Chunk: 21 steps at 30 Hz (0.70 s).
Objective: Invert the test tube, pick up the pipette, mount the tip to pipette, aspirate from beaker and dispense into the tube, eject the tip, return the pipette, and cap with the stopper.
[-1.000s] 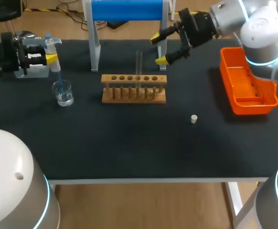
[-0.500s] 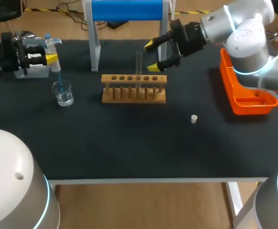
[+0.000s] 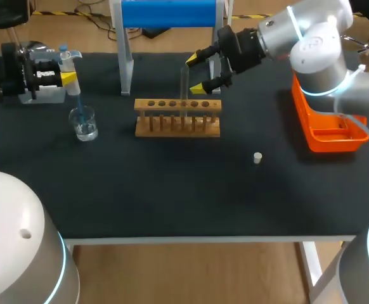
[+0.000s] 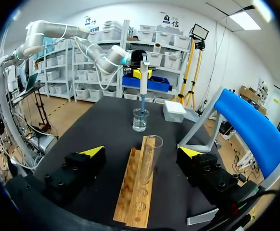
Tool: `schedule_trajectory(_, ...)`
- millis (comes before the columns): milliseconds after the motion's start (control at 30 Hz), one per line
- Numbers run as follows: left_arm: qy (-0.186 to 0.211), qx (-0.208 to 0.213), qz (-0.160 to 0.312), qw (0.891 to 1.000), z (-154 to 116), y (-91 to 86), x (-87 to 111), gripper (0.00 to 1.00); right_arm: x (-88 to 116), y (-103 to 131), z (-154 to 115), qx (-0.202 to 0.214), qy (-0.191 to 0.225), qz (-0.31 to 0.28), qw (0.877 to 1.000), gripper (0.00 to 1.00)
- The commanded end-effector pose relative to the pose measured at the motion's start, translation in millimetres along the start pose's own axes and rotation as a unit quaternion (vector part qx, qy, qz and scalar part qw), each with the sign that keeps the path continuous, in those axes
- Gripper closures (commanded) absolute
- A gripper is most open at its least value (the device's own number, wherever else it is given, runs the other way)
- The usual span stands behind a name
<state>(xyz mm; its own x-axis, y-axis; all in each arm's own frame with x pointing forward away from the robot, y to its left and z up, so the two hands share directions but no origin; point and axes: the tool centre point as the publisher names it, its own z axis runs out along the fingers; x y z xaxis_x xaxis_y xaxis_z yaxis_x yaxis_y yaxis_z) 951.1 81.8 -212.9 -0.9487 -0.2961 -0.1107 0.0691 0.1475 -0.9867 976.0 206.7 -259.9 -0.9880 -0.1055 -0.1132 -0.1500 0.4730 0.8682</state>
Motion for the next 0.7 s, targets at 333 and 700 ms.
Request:
schedule_trajectory(333,0.002,0.0,0.0,1.0,-0.9,-0.3,-0.5,1.0,0.0,-0.3,-0.8,0.0,0.001,0.0,1.0,0.0)
schedule_trajectory(700,0.002,0.0,0.0,1.0,-0.9,-0.3,-0.5,1.0,-6.9,-3.4,9.0,0.012,0.006,0.009,1.0,0.0)
